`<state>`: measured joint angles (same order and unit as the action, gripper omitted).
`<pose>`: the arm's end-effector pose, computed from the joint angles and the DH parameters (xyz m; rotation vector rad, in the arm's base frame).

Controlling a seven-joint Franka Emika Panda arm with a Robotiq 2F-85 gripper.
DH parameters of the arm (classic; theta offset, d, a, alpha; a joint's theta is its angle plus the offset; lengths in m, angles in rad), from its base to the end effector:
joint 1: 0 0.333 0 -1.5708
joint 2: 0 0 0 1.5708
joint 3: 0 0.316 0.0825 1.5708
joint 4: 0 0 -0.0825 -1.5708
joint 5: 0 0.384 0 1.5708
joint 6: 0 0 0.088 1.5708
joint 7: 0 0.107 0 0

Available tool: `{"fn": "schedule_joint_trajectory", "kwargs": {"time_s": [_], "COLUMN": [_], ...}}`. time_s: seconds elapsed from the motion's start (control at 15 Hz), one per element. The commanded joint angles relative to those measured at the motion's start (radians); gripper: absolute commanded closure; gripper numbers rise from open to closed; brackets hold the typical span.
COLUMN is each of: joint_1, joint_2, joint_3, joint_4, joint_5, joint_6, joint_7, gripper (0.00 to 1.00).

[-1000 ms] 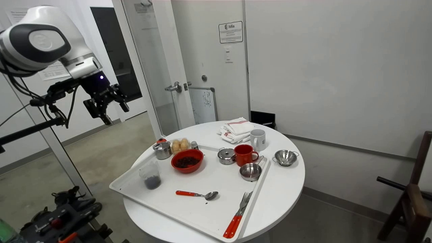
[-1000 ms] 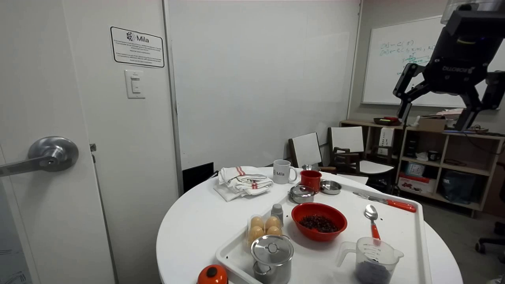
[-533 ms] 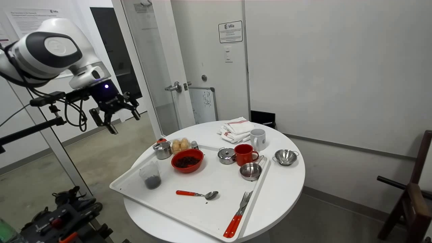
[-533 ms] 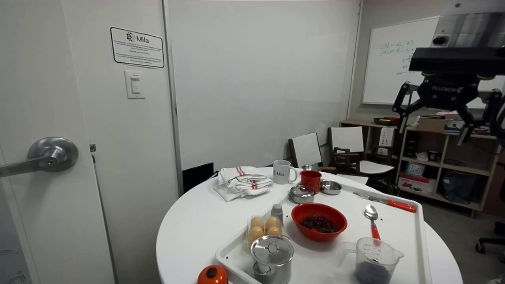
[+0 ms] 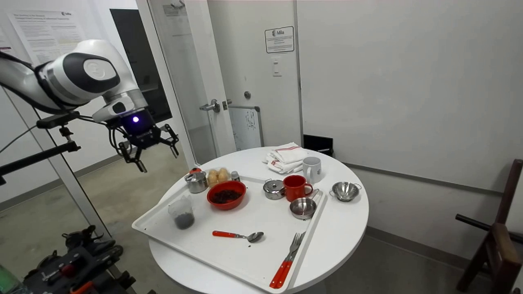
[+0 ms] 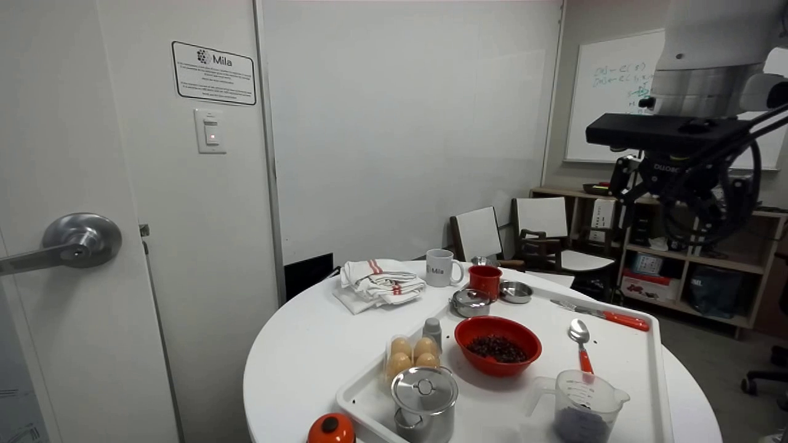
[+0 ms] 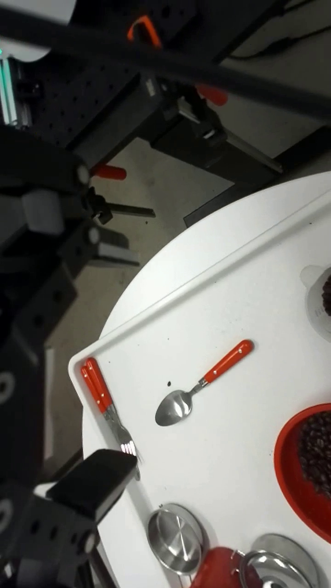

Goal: Pour the contents in the clear jug into the red bowl

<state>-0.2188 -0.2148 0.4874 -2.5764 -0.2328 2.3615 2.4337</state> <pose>0.4167 0.1068 0.3274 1.6269 -2.5544 0.3767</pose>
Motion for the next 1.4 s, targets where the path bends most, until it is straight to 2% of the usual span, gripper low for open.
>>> {"fn": "schedule_joint_trajectory", "kwargs": {"time_s": [0.0,0.07,0.13,0.2,0.4,0.47,0.6,0.73,0.87,1.0,1.2,1.33], "joint_1": [-0.025,-0.019,-0.152,-0.151,-0.29,-0.207,-0.263,-0.278,-0.36,-0.475,-0.669,-0.747], "joint_2": [0.097,0.115,0.004,0.007,-0.066,0.004,-0.032,-0.04,-0.092,-0.128,-0.199,-0.231], "joint_3": [0.058,0.07,0.162,0.175,0.304,0.223,0.278,0.282,0.333,0.417,0.598,0.696], "joint_4": [0.076,0.097,0.074,0.084,0.082,0.091,0.091,0.095,0.075,0.068,0.06,0.072], "joint_5": [-0.024,-0.01,0.138,0.191,0.397,0.299,0.357,0.355,0.406,0.483,0.603,0.656], "joint_6": [-0.006,-0.017,-0.052,-0.05,-0.026,-0.021,-0.021,-0.06,-0.119,-0.165,-0.165,-0.146], "joint_7": [0.26,0.322,0.192,0.194,0.173,0.172,0.172,0.15,0.169,0.171,0.171,0.171], "gripper": [0.0,0.0,0.0,0.0,0.0,0.0,0.0,0.0,0.0,0.0,0.0,0.0]}}
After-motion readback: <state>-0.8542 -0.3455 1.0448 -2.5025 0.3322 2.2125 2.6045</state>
